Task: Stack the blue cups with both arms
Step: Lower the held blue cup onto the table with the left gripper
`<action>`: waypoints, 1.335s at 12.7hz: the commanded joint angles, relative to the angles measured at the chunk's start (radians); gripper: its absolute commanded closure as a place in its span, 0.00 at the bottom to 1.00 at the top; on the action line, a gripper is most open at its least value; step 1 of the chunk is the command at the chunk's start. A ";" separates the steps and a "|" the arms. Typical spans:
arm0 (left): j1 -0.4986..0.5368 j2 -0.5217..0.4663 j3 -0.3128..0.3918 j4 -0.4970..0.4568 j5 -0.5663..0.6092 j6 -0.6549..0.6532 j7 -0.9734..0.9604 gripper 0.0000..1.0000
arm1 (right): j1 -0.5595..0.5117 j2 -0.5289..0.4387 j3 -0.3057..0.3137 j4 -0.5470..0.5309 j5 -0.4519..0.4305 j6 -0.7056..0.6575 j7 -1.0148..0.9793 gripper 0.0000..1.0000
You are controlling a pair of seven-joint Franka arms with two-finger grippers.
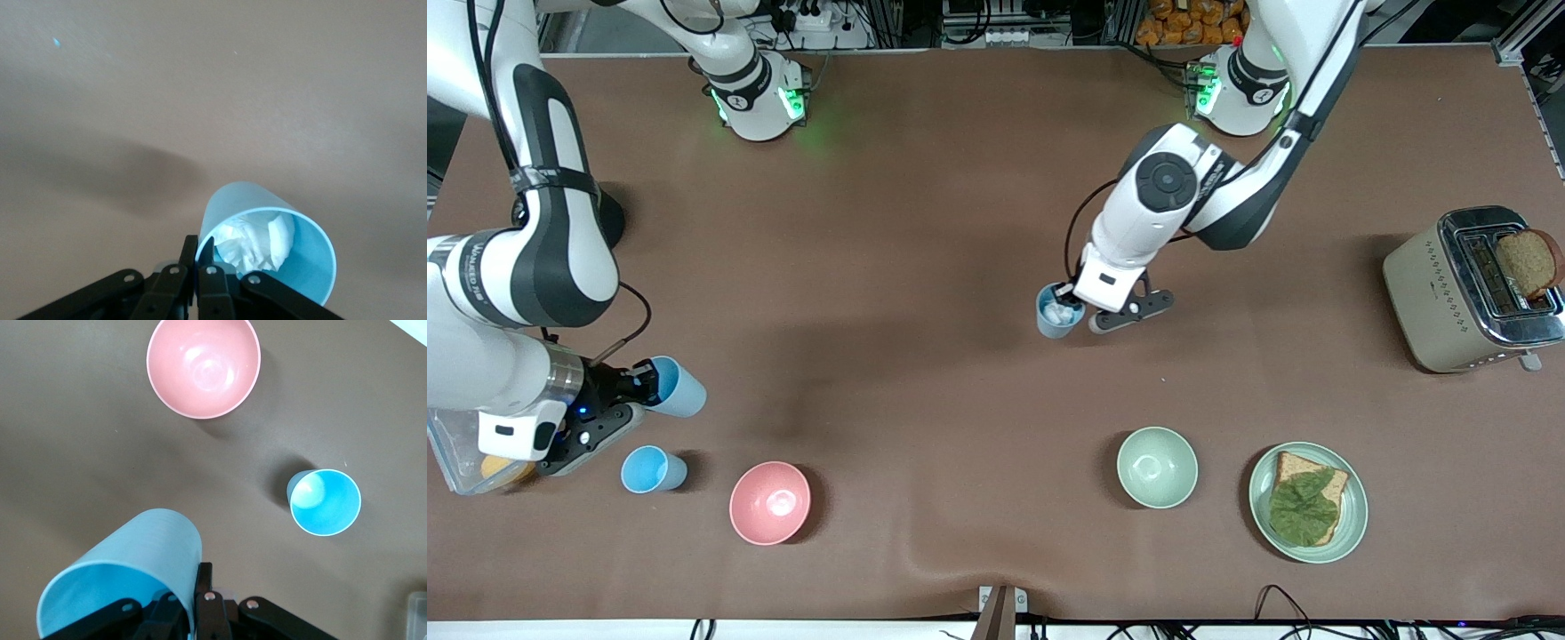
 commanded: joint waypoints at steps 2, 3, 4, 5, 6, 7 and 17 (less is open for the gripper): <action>-0.051 0.079 0.008 0.076 -0.008 0.010 -0.057 1.00 | -0.008 -0.003 0.003 0.000 -0.001 -0.001 -0.014 1.00; -0.060 0.093 0.008 0.082 -0.008 0.025 -0.066 1.00 | -0.008 -0.003 0.003 0.000 0.001 -0.001 -0.014 1.00; -0.069 0.107 0.009 0.090 -0.005 0.034 -0.071 1.00 | -0.008 -0.003 0.003 0.000 0.001 -0.001 -0.013 1.00; -0.077 0.122 0.009 0.101 0.009 0.034 -0.074 1.00 | -0.008 -0.003 0.003 0.000 0.001 -0.001 -0.014 1.00; -0.080 0.133 0.011 0.104 0.016 0.034 -0.082 1.00 | -0.008 -0.002 0.003 0.000 0.001 -0.001 -0.014 1.00; -0.089 0.141 0.011 0.105 0.029 0.042 -0.088 1.00 | -0.008 -0.002 0.003 0.000 0.001 -0.001 -0.013 1.00; -0.163 0.297 0.020 0.159 0.280 0.108 -0.284 1.00 | -0.008 -0.002 0.003 0.000 0.002 -0.001 -0.014 1.00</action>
